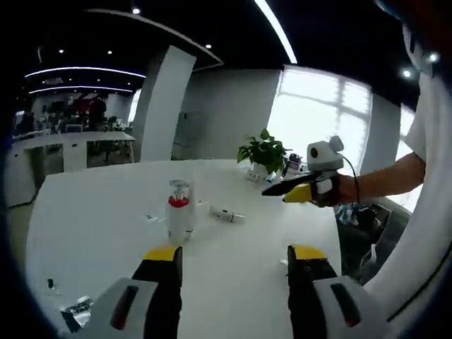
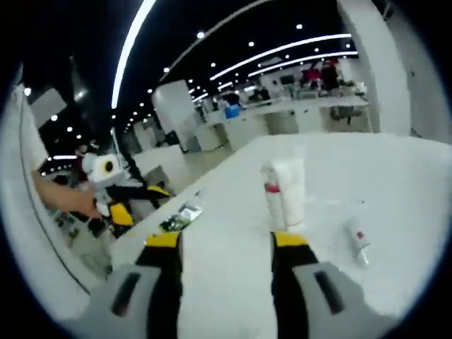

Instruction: Arrange the skincare products in the storage area until every visible bottle or jar stands upright without overlapping.

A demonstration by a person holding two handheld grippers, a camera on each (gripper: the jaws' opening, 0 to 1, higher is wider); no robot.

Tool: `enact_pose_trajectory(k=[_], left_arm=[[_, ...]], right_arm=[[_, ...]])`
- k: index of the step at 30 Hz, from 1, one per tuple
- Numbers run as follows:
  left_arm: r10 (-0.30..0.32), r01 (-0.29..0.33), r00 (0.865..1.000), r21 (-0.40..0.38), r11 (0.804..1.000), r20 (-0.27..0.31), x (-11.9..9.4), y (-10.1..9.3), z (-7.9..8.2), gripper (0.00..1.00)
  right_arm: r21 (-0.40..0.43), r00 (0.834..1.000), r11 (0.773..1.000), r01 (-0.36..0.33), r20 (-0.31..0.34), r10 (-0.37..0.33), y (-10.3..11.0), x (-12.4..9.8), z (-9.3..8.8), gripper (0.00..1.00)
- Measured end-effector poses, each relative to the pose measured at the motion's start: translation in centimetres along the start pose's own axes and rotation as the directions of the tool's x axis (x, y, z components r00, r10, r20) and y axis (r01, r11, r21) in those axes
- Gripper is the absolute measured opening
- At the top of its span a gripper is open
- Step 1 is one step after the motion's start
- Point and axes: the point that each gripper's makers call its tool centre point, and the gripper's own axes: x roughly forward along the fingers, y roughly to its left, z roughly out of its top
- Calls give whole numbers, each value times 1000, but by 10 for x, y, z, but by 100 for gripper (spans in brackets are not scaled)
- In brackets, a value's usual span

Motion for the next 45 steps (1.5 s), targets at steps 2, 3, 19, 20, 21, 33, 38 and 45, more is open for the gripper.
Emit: enact_pose_trajectory(k=[2,3,19,20,21,33,38,45], left_arm=[[7,-6,1000,37,999,-30,-7,1,1,60],[9,-8,1000,40,999,-30,-10,1,3,60],[125,-125,992,10,992,22,-49,8,-1,58],[130,-130,991,7,991,30,-50,7,1,58],[132,-132,991,4,991,36,-51,6,2,58],[171,-171,984,2,985,49,-65,14,7,58],[180,-180,983,-5,984,43,-65,18,6,58],[173,-173,984,-18,985,29,-55,27,3,58]], right_arm=[[-32,1000,999,12,-8,-12,-14,8,19,34],[-49,1000,999,15,-6,-16,-17,10,23,32],[-535,906,808,-248,-424,-3,-69,57,121,40],[-539,892,798,-268,-451,-5,-71,59,120,41],[-547,884,789,-279,-468,-12,-73,62,120,42],[-583,703,634,-508,-706,-87,-85,85,66,48],[-571,641,593,-567,-759,-118,-92,88,45,48],[-560,573,519,-646,-805,-155,-100,99,25,48]])
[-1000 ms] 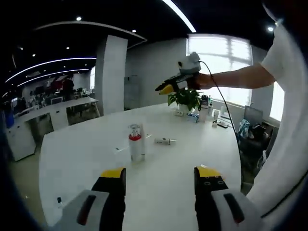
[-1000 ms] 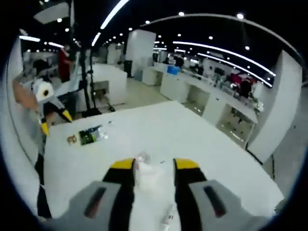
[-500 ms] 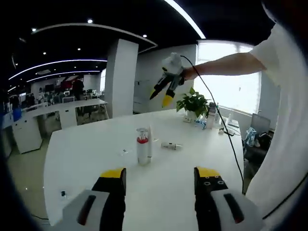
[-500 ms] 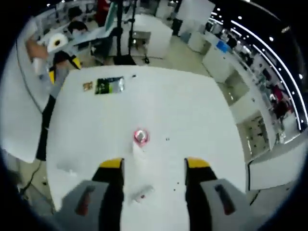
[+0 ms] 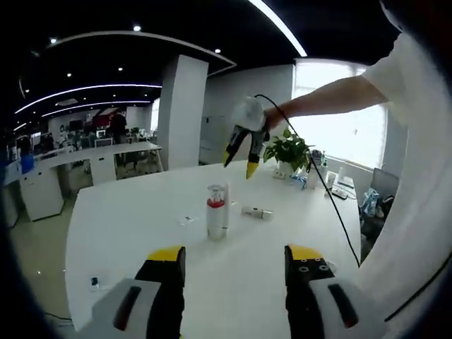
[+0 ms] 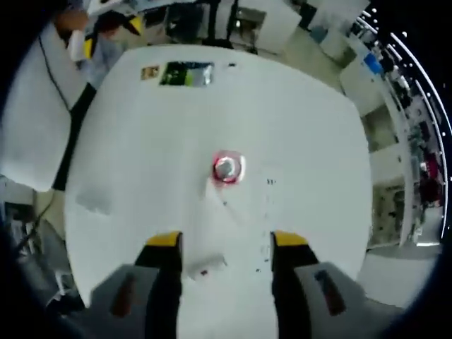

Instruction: Arrange the skincare products in the storage area until every visible bottle or jar stands upright without overlapping.

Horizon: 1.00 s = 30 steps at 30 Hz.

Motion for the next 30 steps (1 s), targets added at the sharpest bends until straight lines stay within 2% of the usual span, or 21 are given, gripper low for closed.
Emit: enact_pose_trajectory(k=[5,7,12,19,20,22,30], left_arm=[[-1,1,1000,-4,1000,-3,7,8,2,58],[1,-1,1000,-1,1000,-7,9,12,3,58],[7,-7,1000,-2,1000,-9,10,22,6,58],[18,-18,999,-12,1000,-29,10,29,1,58],[18,-19,999,-12,1000,-38,11,30,-2,58],[20,-21,999,-13,1000,-46,12,31,-5,58],[18,-19,999,-16,1000,-51,14,31,-5,58]], right_arm=[[-48,1000,999,-20,-8,19,-4,13,7,47],[-95,999,995,-26,-22,25,-5,19,6,42],[-120,995,990,-74,-75,65,-4,35,-4,37],[-155,991,983,-101,-102,86,-2,49,-14,24],[-170,988,980,-106,-129,85,-3,52,-20,21],[-178,987,978,-107,-139,82,-3,53,-22,17],[-204,987,974,-102,-139,74,-3,59,-26,1]])
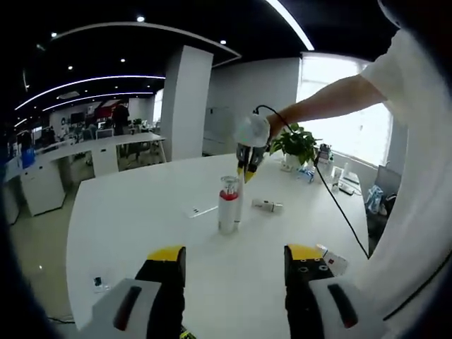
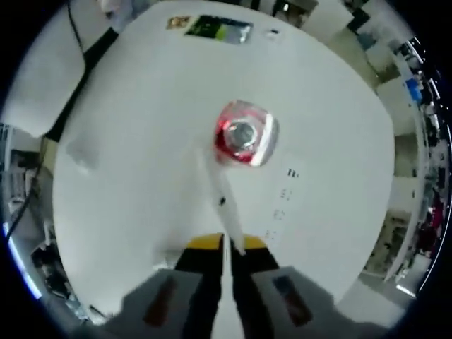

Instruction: Arrange the skincare products in the storage area until every visible bottle or jar stands upright without overlapping.

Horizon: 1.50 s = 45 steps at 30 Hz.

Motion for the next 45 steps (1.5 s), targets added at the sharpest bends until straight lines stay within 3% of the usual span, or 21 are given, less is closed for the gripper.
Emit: enact_pose_trajectory(k=[12,13,16,17,20,29,33,36,40,45], left_arm=[[3,-3,1000,2,1000,-25,-3,-3,-11,57],[4,-4,1000,1,1000,-23,-4,-2,-10,57],[6,-6,1000,2,1000,-22,-4,-1,-10,57],[7,-7,1000,1,1000,-20,-4,0,-9,57],[8,-8,1000,-1,1000,-21,-5,0,-10,57],[10,-10,1000,-1,1000,-19,-7,-1,-10,57],[16,-16,1000,-2,1000,-18,-10,0,-11,57],[23,-23,1000,-5,1000,-20,-13,2,-12,57],[27,-27,999,-9,1000,-24,-14,4,-14,57],[21,-21,999,-4,1000,-34,-14,3,-16,57]], right_arm=[[55,999,998,6,39,-8,1,2,1,1],[53,998,998,-25,61,21,5,1,4,6],[173,994,983,-55,100,38,5,0,8,40],[181,994,981,-62,103,44,5,-1,9,41],[144,989,989,-37,144,16,-1,-8,20,36],[89,982,994,-71,181,54,2,-11,50,29],[81,988,991,-103,124,93,10,-4,43,18],[108,991,990,-94,106,83,9,0,38,13],[187,991,979,-81,119,59,7,0,36,11],[205,989,975,-85,139,57,9,-1,37,11]])
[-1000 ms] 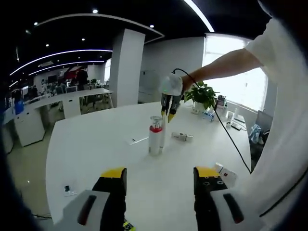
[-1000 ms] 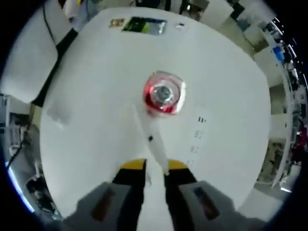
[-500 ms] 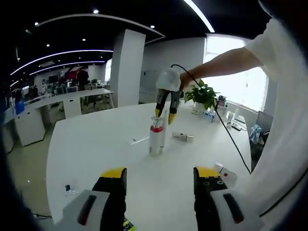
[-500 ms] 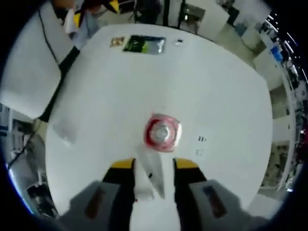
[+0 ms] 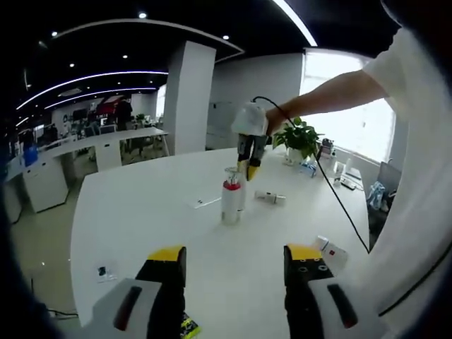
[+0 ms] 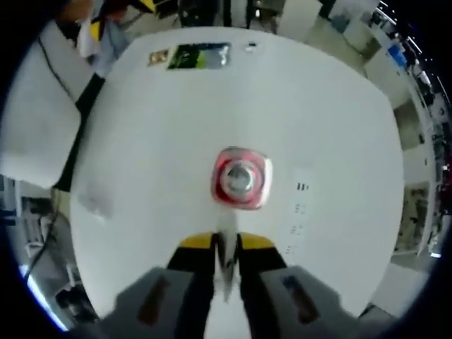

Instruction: Arrange the skincare products in the storage area until every visible bottle or jar stands upright without overlapping.

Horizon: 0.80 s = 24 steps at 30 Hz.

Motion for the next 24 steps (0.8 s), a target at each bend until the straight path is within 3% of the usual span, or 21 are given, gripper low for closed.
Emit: enact_pose_trajectory(k=[17,21,24], left_arm=[[0,0,1000,6,1000,-5,-1,-1,0,54],[5,-5,1000,1,1000,-3,-3,0,-2,54],[4,-4,1000,2,1000,-1,-4,-2,-2,54]], right_arm=[[60,1000,998,-1,-9,2,-2,2,0,13],[102,1000,995,6,1,-7,-2,2,3,25],[102,999,994,24,21,-26,-2,-3,4,28]])
